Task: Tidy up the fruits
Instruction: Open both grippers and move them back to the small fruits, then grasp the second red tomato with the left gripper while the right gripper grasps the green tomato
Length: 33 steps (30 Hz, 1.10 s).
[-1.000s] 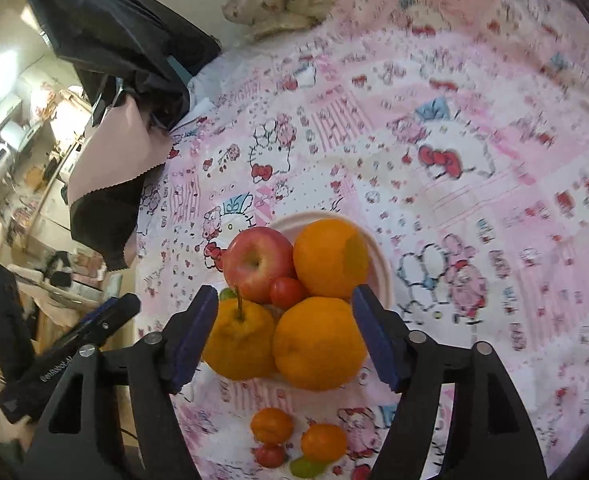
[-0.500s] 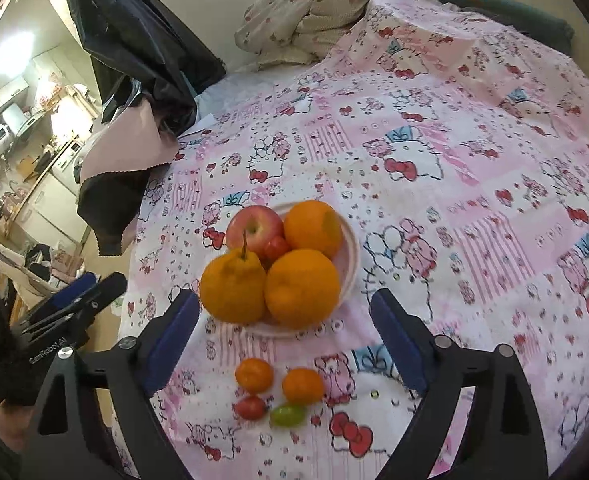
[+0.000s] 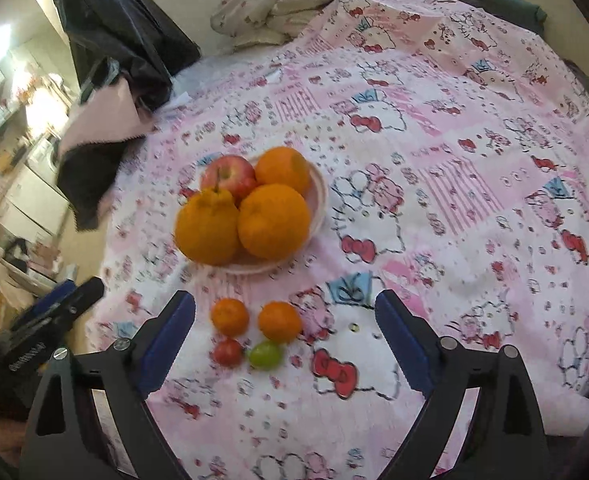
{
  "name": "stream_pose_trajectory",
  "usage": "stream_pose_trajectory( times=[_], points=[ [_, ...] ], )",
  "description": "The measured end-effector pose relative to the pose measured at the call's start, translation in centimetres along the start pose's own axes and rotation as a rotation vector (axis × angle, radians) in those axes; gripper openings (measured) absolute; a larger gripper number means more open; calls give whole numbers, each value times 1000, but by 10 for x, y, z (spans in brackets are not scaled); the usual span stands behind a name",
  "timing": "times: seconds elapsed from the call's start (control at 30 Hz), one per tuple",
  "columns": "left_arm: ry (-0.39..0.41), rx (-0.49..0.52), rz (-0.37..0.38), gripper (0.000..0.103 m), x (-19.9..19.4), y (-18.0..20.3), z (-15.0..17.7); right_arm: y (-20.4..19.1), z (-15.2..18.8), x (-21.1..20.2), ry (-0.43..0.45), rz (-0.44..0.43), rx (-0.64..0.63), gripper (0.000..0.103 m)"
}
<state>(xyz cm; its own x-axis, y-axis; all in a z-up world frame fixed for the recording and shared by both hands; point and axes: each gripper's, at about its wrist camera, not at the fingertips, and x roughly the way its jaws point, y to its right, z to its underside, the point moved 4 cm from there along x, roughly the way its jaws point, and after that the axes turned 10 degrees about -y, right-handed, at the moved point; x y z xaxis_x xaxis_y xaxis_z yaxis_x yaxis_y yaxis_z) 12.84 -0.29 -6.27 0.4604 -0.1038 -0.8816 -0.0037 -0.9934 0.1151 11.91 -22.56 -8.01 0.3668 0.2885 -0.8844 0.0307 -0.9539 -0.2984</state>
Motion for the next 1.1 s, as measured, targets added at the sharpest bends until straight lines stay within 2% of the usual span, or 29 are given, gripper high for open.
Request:
stream_pose_trajectory(
  times=[0.2, 0.27, 0.4, 0.53, 0.6, 0.67, 0.7, 0.9, 1.1],
  points=[
    [-54, -35, -54, 77, 13, -7, 9, 12, 2, 1, -18, 8, 33, 94],
    [-71, -40, -47, 77, 19, -8, 11, 16, 3, 3, -37, -8, 66, 94],
    [-214, -88, 23, 77, 47, -7, 22, 21, 2, 9, -57, -32, 112, 94],
    [-317, -101, 117, 77, 77, 8, 35, 24, 0, 17, -80, -35, 123, 94],
    [-386, -102, 168, 72, 94, 20, 40, 26, 0, 20, -88, -45, 137, 94],
    [-423, -111, 191, 61, 106, 26, 44, 30, 1, 22, -101, -67, 162, 94],
    [-439, -110, 199, 60, 113, 31, 46, 32, 1, 23, -106, -71, 173, 94],
    [-484, -92, 183, 60, 135, 45, 48, 42, 1, 26, -114, -77, 217, 94],
    [-470, -51, 169, 60, 138, 55, 49, 40, 1, 29, -121, -76, 215, 94]
  ],
)
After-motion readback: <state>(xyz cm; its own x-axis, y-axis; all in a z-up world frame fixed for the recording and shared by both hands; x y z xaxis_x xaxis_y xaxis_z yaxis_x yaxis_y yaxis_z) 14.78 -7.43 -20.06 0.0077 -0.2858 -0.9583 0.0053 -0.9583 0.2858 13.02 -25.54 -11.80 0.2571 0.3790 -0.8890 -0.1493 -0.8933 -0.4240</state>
